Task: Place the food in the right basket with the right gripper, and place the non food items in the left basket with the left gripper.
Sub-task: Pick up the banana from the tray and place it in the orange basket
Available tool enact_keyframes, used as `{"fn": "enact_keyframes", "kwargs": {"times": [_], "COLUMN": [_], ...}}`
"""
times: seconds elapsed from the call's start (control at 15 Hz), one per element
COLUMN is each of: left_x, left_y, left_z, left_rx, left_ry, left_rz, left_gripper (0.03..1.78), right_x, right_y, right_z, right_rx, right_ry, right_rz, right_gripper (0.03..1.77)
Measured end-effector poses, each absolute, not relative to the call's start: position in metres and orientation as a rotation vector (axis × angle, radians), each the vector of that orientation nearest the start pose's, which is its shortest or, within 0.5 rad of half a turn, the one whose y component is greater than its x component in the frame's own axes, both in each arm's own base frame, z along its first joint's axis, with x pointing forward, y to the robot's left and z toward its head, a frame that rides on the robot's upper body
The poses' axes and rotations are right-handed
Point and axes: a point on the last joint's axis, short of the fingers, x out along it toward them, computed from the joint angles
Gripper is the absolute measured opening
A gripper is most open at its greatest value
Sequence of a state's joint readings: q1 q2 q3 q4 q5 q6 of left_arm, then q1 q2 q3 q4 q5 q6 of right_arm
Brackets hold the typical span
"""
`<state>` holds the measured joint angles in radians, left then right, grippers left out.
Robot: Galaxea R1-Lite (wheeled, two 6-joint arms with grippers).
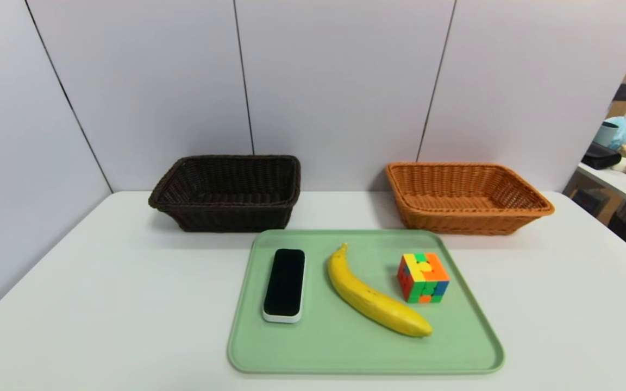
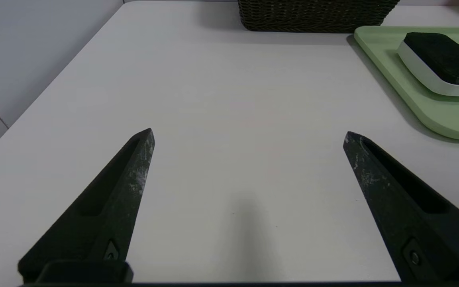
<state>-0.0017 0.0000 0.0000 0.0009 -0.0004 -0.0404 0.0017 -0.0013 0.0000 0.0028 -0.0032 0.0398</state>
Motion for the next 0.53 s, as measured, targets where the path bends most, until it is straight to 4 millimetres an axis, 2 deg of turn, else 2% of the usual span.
{"fn": "enact_keyframes", "kwargs": {"times": [0.53], "left_x": [-0.0228], "left_y": [0.0004], "left_z": [0.0756], "left_rx": [-0.070], "left_ry": [-0.001], "left_rz": [0.013], "left_gripper": [1.69], "right_x": [-0.0229], "right_y": [-0.0001], "right_z": [0.0752], "right_rx": [0.039], "right_ry": [0.001], "right_rz": [-0.002], "right_gripper": [1.70]}}
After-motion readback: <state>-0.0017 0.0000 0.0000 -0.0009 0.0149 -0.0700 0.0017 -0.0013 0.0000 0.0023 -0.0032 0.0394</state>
